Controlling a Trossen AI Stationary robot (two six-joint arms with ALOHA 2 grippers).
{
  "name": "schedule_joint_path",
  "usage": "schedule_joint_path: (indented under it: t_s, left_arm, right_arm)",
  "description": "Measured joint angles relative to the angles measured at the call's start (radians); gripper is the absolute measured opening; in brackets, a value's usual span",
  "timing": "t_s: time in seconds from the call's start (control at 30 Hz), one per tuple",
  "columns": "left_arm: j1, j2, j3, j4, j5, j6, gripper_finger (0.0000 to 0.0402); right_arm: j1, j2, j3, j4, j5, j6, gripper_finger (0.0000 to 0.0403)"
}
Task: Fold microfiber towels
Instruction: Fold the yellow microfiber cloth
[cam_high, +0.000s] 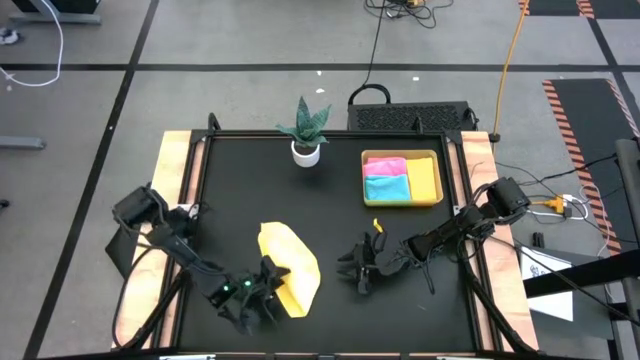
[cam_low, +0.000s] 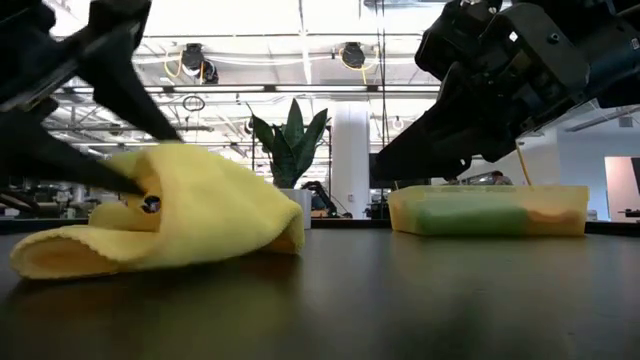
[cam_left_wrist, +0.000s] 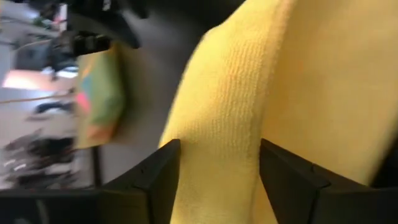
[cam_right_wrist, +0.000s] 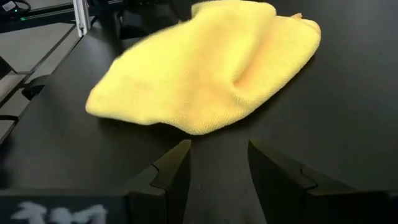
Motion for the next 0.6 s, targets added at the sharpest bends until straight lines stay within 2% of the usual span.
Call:
schedule_joint_path:
  t_s: [0.17, 0.27, 0.37, 0.5, 0.6]
  left_arm:
    - [0.032, 0.002, 0.072, -0.087, -0.117, -0.002, 0.0147]
    - [0.070, -0.022, 0.100, -0.094, -0.143, 0.035, 0.0087]
    - [0.124, -0.054, 0.139, -0.094, -0.145, 0.050, 0.0022]
    - [0.204, -0.085, 0.240, -0.084, -0.145, 0.067, 0.0012]
    - [0.259, -0.085, 0.362, -0.080, -0.103, 0.126, 0.0006]
  right_arm:
    - [0.002, 0.000, 0.000, 0.001, 0.000, -0.014, 0.0153]
    - [0.019, 0.000, 0.000, 0.031, 0.001, -0.058, 0.0153]
    - [0.058, 0.000, 0.000, 0.077, 0.040, -0.178, 0.0153]
    - [0.118, 0.000, 0.014, 0.106, 0.144, -0.307, 0.0153]
    - [0.146, 0.000, 0.032, 0.106, 0.189, -0.352, 0.0153]
